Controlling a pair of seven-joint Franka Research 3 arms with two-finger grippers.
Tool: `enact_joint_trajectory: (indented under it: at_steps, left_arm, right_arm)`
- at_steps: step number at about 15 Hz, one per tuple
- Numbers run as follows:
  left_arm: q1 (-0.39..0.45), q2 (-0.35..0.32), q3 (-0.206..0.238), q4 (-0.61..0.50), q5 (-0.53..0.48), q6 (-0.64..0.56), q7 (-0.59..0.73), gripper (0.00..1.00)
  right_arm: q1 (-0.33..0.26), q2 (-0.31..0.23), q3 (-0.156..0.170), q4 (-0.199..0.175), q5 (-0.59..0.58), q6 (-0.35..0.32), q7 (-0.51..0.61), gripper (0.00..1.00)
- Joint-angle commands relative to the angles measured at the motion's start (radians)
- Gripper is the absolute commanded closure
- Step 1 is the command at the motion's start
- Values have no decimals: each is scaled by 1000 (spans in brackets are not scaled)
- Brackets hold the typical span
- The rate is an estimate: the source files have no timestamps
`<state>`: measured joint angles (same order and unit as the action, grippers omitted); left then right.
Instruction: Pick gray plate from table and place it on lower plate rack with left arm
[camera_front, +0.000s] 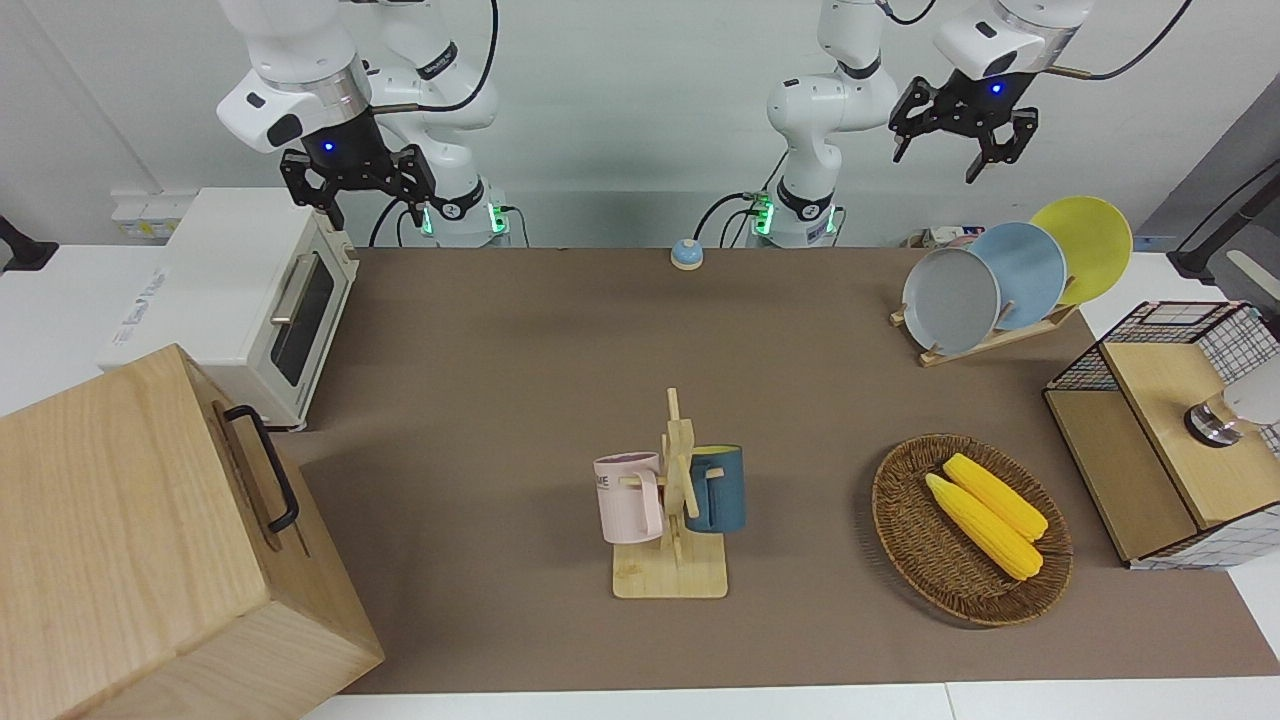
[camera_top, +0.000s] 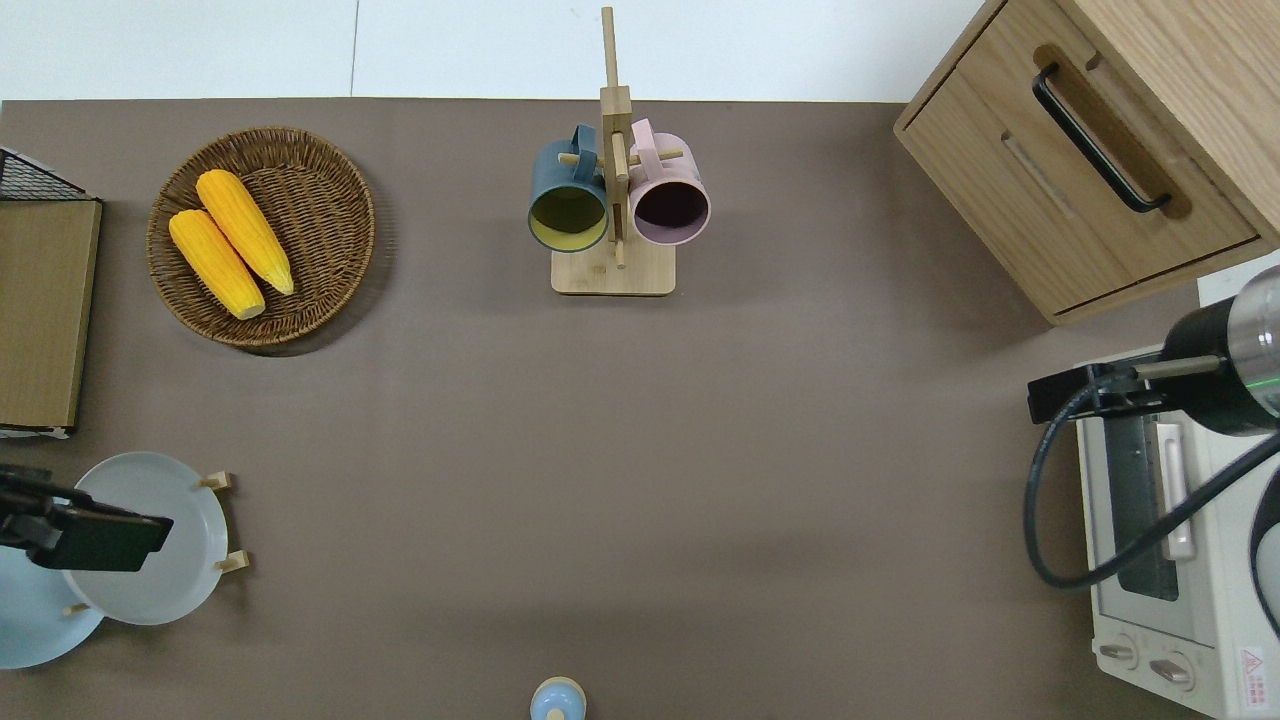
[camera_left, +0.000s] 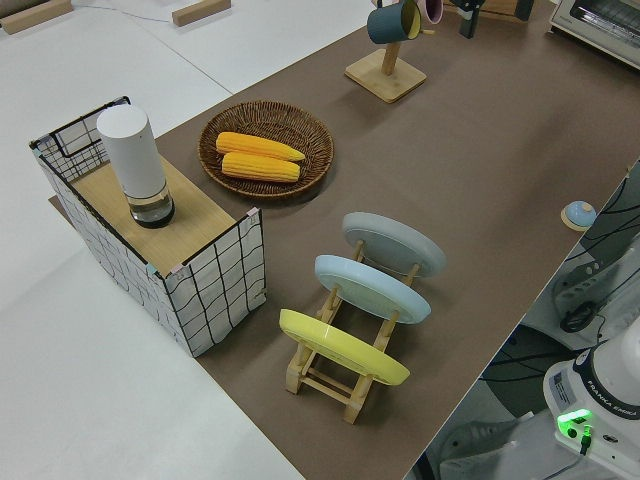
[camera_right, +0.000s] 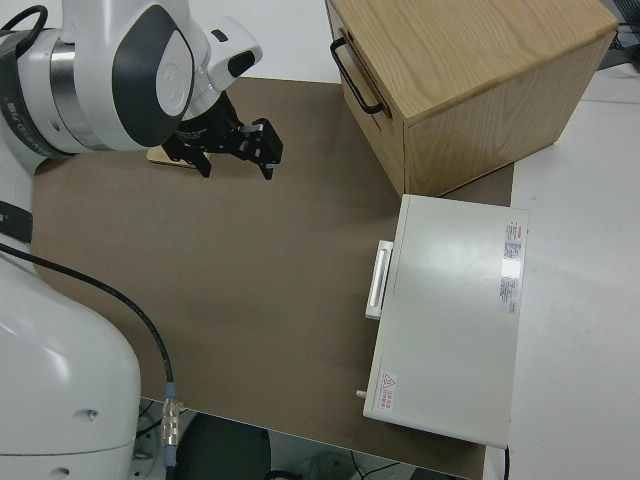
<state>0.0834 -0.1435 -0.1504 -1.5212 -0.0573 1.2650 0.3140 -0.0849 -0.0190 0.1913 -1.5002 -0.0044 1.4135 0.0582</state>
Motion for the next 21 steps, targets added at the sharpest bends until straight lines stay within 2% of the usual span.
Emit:
enact_joint_trajectory:
  at_steps: [1,3,7,11,21]
  left_arm:
    - [-11,9,-20,26,59,20,-21,5]
    - [-10,18,-50,24,95,46,-35,5]
    - [-11,22,-54,-25,97,151,-71,5]
    - [-13,13,-55,-131,89,275,-61,5]
    - [-11,9,-60,-116,83,238,-62,2]
  right_arm:
    - [-7,-2,5,6,7,-14,-1,11]
    - [-7,-2,7,6,7,-14,0,13]
    - [-7,-2,5,6,7,-14,-1,13]
    - [-7,-2,5,6,7,-14,-1,11]
    - [-7,-2,5,6,7,-14,-1,13]
